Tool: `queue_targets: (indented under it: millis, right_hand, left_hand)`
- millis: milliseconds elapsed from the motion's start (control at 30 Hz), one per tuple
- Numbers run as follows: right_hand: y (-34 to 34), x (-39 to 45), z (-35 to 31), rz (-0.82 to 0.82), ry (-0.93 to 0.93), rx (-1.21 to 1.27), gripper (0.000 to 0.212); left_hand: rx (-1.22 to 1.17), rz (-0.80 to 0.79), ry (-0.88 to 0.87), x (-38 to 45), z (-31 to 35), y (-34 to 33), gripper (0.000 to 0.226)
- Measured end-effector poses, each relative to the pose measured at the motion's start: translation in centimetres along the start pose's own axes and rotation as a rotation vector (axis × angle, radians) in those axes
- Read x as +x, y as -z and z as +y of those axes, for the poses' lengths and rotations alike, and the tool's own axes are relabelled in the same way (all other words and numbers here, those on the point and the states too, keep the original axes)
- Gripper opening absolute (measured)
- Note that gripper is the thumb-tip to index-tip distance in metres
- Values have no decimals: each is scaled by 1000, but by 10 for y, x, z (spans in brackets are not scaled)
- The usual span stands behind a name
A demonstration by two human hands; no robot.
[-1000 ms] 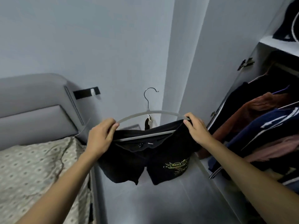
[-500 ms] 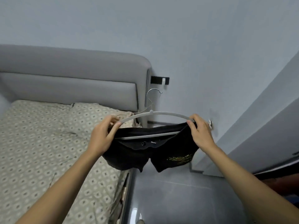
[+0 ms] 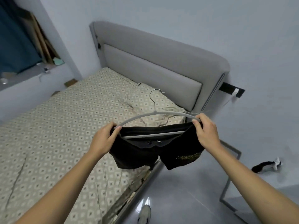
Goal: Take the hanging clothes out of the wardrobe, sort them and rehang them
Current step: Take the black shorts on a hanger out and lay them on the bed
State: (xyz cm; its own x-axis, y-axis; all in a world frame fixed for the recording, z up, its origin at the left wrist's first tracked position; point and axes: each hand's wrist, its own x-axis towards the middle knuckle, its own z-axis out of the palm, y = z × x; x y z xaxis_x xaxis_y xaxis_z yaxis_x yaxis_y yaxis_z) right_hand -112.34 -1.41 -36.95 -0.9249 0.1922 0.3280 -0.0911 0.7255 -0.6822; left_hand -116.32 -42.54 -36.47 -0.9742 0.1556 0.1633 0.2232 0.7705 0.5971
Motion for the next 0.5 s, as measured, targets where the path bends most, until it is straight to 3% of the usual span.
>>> queue_targets:
  millis: [500]
  right_hand:
    - [-117,-11,-79,-342,293,72,14]
  left_hand:
    - [104,287,414,-192,-57,52,28]
